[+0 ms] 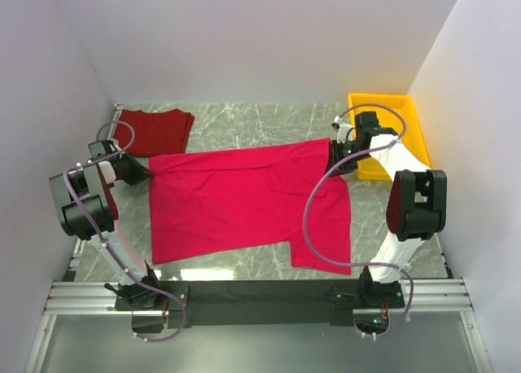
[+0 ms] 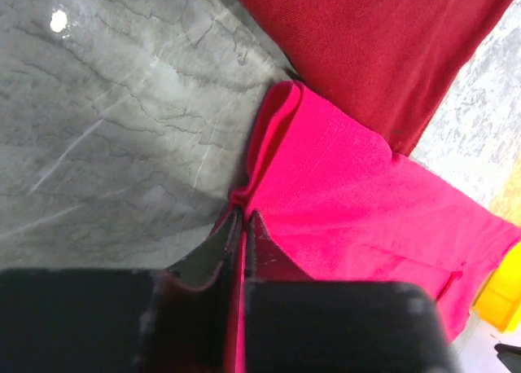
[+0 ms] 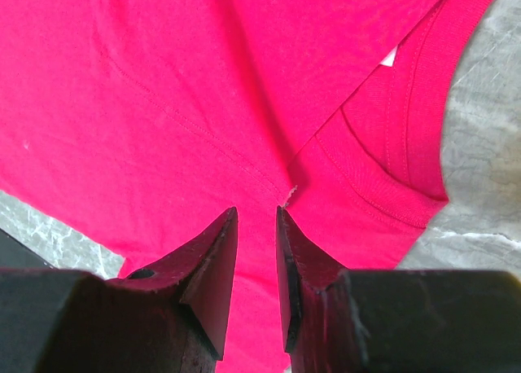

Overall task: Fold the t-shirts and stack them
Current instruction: Fold the tshirt

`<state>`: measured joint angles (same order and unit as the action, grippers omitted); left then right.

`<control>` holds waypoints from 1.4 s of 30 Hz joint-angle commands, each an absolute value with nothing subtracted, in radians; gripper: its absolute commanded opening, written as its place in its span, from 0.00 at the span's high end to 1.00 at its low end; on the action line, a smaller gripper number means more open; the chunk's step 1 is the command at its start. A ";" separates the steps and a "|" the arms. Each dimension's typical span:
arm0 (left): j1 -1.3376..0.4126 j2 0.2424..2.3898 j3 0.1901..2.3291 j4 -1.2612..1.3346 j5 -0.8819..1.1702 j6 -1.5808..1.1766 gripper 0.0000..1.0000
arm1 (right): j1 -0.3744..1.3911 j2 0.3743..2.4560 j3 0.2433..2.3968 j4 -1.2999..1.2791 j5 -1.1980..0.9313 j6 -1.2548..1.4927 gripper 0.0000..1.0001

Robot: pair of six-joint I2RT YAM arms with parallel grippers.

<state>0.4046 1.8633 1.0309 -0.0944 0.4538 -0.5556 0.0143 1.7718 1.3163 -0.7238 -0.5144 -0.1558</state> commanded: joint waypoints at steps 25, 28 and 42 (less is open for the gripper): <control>0.463 1.035 0.759 -0.265 0.333 -0.620 0.01 | -0.025 1.413 1.096 -1.147 -0.597 -1.655 0.52; 0.463 1.022 0.717 -0.374 0.426 -0.660 0.07 | -0.025 1.387 1.028 -1.206 -0.529 -1.793 0.52; 0.362 0.992 0.676 -0.799 0.309 -0.854 0.06 | -0.023 1.339 0.784 -1.039 -0.434 -1.853 0.53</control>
